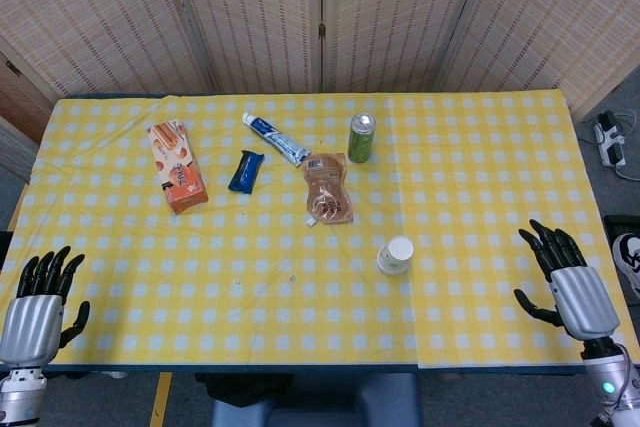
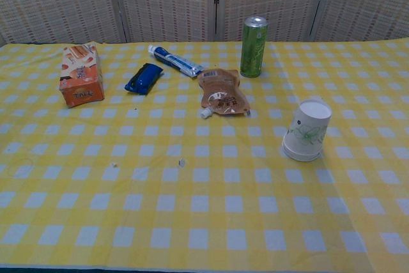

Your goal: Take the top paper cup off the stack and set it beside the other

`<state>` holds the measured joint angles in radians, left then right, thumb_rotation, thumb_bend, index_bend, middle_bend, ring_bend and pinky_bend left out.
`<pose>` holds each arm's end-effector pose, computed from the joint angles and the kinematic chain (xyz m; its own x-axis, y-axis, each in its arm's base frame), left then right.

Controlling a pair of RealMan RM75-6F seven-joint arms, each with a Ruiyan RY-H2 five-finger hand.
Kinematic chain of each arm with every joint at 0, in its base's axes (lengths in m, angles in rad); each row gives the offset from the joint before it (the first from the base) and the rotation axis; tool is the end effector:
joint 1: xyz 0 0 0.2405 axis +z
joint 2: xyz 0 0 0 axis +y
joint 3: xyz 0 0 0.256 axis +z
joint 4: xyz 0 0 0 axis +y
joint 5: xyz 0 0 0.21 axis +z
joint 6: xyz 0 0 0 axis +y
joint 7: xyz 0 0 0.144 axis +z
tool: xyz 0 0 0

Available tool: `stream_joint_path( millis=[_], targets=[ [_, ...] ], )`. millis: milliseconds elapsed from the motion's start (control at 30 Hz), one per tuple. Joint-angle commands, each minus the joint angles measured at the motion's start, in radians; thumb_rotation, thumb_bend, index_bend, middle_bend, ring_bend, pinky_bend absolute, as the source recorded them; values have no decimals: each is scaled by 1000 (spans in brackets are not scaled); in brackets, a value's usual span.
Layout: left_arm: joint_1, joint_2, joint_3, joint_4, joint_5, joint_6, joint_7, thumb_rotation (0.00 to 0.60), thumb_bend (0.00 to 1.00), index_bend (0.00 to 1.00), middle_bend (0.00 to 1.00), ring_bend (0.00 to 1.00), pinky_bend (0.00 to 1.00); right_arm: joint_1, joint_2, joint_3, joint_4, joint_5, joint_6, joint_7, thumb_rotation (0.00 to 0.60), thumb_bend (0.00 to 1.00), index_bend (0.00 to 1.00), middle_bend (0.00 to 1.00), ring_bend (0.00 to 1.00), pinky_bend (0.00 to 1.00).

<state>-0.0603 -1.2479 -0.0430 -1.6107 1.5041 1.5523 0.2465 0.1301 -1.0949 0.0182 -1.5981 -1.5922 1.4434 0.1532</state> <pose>-0.2996 0.1710 0.1263 0.5022 -0.0383 0.8639 0.8648 0.0168 -0.5019 -0.3008 -0.1875 0.1531 0.3030 -0.0723 0.9502 -0.9476 -0.1290 0.2924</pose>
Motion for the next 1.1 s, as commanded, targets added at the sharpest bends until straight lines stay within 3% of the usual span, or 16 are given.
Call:
stream_joint_path(
  millis=[33, 467, 700, 1100],
  targets=[
    [-1, 0, 1, -2, -1, -4, -7, 600, 492, 153, 76, 60, 0, 2, 1, 1, -1, 2, -3, -2, 600, 355, 7, 0, 37, 0],
    [4, 2, 6, -8, 7, 0, -10, 600, 492, 158, 76, 59, 0, 28, 13, -6, -22, -13, -46, -28, 600, 355, 7, 0, 46, 0],
    [7, 2, 10, -12, 13, 2, -11, 600, 492, 167, 76, 59, 0, 99, 37, 5, -116, 56, -200, -166, 600, 355, 54, 18, 45, 0],
    [10, 0, 12, -7, 8, -2, -17, 600, 492, 184, 76, 58, 0, 293, -26, 98, -191, 247, -458, -363, 600, 355, 144, 57, 87, 31]
  ],
)
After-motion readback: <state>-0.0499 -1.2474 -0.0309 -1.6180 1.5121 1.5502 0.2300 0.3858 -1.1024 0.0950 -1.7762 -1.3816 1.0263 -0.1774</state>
